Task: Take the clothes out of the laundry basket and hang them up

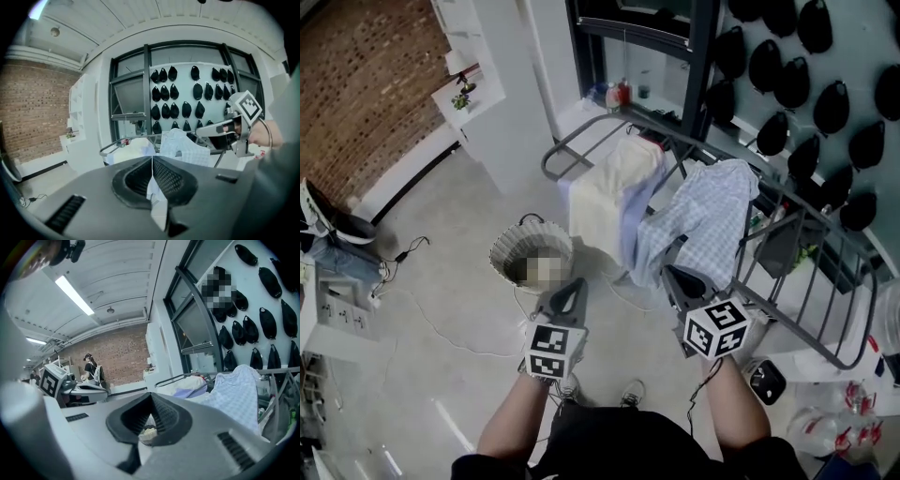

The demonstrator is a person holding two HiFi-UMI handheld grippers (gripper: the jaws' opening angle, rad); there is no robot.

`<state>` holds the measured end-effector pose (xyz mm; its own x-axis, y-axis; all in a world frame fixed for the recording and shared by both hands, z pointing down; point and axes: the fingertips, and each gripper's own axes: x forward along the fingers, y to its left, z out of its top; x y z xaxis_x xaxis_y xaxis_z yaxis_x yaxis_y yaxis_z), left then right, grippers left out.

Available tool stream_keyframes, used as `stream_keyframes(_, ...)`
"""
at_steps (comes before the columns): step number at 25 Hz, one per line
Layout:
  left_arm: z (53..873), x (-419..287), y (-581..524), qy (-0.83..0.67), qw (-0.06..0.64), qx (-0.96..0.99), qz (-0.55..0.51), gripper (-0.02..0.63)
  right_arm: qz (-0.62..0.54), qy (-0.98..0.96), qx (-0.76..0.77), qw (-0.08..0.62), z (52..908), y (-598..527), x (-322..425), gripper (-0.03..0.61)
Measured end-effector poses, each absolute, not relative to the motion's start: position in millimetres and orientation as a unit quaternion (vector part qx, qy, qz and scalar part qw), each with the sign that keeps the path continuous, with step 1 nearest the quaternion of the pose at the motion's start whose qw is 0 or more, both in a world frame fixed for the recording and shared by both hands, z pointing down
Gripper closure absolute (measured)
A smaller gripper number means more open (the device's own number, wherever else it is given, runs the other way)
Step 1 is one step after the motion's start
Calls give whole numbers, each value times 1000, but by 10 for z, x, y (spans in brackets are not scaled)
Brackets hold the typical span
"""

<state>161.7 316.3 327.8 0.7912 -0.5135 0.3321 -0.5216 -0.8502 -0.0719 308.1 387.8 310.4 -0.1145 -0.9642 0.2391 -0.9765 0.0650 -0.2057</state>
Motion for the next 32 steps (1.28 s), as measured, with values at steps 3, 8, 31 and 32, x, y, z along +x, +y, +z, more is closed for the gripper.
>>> stream_keyframes(3,3265,1352,3015,-284,14,943,170,606,157,-735,660,19,3078,3704,2846,574)
stream_keyframes(8,3262,983,2759,-282,20,944,170,604,160,-735,659,22,3075,3443,2444,574)
stream_keyframes(31,3291,1138,2548,-135,31,979,147,604,162,-616,771,25,3039,3755,2301,574)
stream_keyframes(32,3295,1152,2563,-132,30,980,148,604,163,-614,772,24,3047,3771,2307,574)
